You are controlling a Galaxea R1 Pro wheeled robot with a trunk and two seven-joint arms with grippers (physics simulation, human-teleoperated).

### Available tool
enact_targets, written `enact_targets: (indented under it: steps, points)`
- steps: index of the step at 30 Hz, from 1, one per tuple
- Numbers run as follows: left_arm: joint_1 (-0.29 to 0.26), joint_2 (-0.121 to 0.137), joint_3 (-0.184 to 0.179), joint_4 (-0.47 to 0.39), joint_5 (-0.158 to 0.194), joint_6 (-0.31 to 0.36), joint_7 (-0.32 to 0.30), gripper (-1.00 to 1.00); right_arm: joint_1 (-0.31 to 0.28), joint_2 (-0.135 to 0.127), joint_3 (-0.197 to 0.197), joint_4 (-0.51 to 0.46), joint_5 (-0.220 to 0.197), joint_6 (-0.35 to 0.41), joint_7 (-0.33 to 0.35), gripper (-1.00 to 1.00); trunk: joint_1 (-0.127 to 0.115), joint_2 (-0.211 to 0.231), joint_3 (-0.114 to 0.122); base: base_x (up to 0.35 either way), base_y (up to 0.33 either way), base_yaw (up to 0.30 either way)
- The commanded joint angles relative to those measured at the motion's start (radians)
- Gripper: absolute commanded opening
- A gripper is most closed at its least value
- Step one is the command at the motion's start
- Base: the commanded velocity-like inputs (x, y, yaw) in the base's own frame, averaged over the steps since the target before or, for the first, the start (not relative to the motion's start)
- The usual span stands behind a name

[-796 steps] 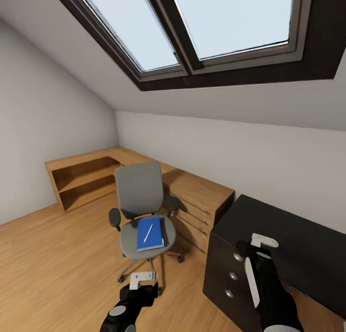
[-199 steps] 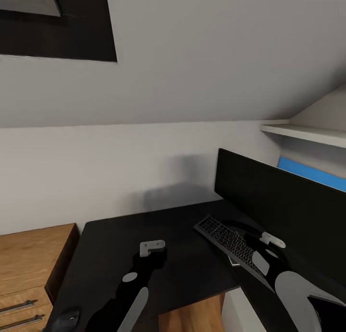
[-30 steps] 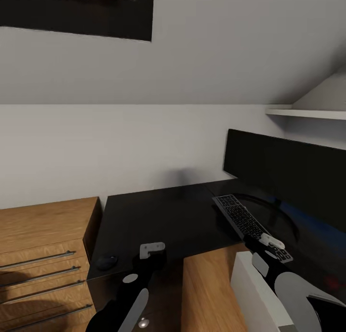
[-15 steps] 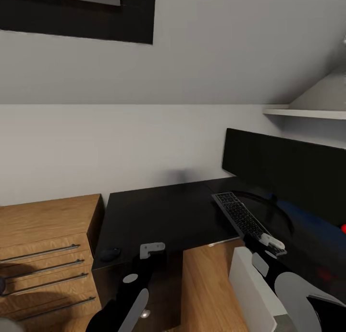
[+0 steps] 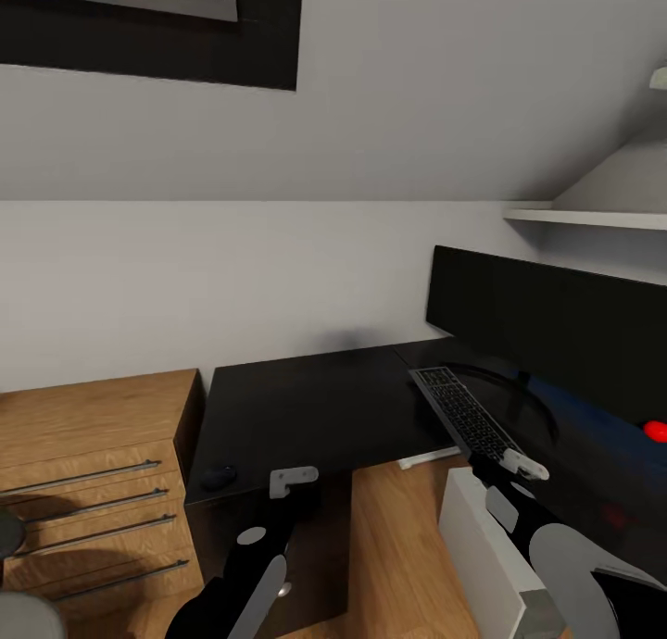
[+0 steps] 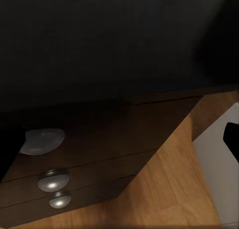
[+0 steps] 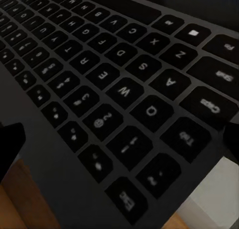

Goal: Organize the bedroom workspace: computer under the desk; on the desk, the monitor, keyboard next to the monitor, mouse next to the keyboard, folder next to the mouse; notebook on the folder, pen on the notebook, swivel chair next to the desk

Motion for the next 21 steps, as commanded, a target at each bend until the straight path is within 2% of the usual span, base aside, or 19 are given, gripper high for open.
enact_targets:
  steps: [1,21]
  points:
    - [-0.001,0.0,-0.002,-0.001,0.009,0.002,0.009,1.0,-0.001,0.0,0.003,0.001,-0.01,-0.005,-0.001,1.0,0.0,-0.001,-0.001,-0.005,0.0,0.0]
    - [-0.001,0.0,-0.002,0.001,0.009,0.002,0.009,1.0,-0.001,0.0,0.005,0.0,-0.006,-0.005,0.0,1.0,0.0,-0.001,-0.001,-0.03,0.0,0.0]
